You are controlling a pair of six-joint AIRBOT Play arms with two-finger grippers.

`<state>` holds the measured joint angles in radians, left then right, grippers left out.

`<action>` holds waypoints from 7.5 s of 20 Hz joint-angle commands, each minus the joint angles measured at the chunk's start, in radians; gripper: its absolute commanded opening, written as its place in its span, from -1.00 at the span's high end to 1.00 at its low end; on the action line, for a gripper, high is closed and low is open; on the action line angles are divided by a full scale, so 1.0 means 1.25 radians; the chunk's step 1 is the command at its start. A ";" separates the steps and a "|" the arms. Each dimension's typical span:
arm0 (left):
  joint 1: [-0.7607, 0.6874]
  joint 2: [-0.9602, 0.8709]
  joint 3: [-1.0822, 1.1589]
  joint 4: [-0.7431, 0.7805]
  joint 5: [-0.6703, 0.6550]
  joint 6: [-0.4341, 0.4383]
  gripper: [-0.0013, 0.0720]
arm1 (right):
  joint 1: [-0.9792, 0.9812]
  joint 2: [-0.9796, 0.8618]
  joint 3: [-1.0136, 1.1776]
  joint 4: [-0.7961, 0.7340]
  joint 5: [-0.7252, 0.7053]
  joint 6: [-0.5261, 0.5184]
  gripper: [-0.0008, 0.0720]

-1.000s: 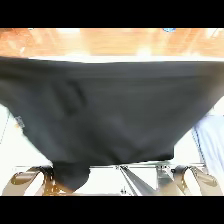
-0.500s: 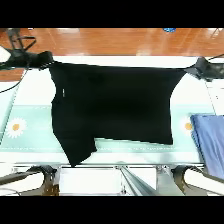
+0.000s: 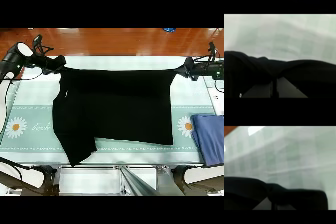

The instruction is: Fold the shirts.

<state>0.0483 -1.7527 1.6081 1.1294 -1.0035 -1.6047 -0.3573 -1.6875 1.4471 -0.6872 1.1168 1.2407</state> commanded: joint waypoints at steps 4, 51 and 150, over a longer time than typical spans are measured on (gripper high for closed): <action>0.023 0.001 0.004 -0.009 -0.240 0.151 0.91 | 0.010 -0.012 -0.001 -0.188 0.163 0.027 0.89; 0.331 0.425 -1.010 -0.222 -0.179 0.338 -0.42 | -0.223 0.609 -0.749 0.021 0.058 -0.045 -0.15; -0.063 0.526 -0.541 -0.135 0.127 0.213 -0.42 | 0.039 -0.111 -0.153 0.066 -0.024 -0.011 0.89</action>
<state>-0.0303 -1.0962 0.9325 0.9668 -0.8467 -1.3357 -0.3656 -1.8198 1.2221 -0.6155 1.1091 1.2255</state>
